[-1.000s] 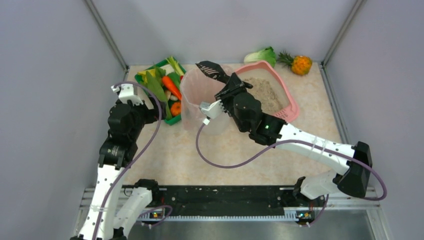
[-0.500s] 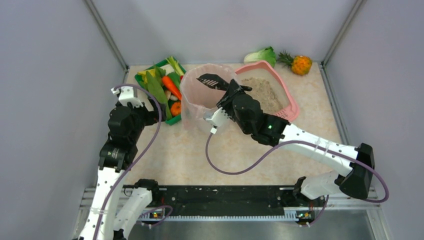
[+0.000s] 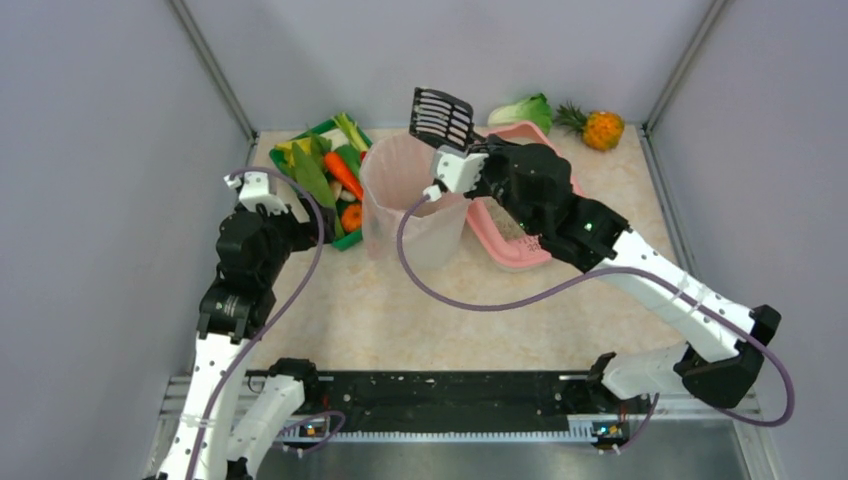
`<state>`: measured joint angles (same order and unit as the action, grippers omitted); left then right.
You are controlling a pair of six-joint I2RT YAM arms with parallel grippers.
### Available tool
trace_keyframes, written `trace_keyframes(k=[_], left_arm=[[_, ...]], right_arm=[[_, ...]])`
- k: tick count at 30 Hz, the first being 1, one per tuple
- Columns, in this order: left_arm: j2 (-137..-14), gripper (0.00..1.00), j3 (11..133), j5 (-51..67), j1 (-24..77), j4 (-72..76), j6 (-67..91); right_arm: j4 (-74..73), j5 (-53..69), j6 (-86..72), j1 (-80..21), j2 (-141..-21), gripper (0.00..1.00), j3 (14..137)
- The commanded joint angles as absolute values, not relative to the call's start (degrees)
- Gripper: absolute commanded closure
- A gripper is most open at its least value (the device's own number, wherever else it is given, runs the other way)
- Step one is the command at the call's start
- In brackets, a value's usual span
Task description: Clean the litter box
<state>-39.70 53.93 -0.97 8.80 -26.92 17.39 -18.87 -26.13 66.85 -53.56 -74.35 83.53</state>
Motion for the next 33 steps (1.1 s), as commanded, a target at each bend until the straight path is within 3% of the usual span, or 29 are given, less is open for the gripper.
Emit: trace_keyframes(k=[1, 17, 26, 33], left_arm=[[-40.48, 0.01, 56.38, 2.72, 9.05, -23.47, 18.65], [-44.30, 0.01, 58.91, 8.60, 9.05, -22.88, 19.61], [-46.00, 0.01, 60.03, 10.28, 9.10, -22.77, 19.16], [-46.76, 0.01, 59.85, 11.11, 9.14, -22.59, 19.15]], right_arm=[[-24.94, -19.43, 47.60, -49.73, -71.92, 1.00, 87.43], [-37.51, -0.27, 11.53, -23.33, -71.69, 1.00, 94.20], [-47.61, 5.86, -1.69, -10.58, -78.76, 1.00, 96.66], [-56.96, 9.34, -8.08, -7.21, -87.58, 1.00, 98.64]])
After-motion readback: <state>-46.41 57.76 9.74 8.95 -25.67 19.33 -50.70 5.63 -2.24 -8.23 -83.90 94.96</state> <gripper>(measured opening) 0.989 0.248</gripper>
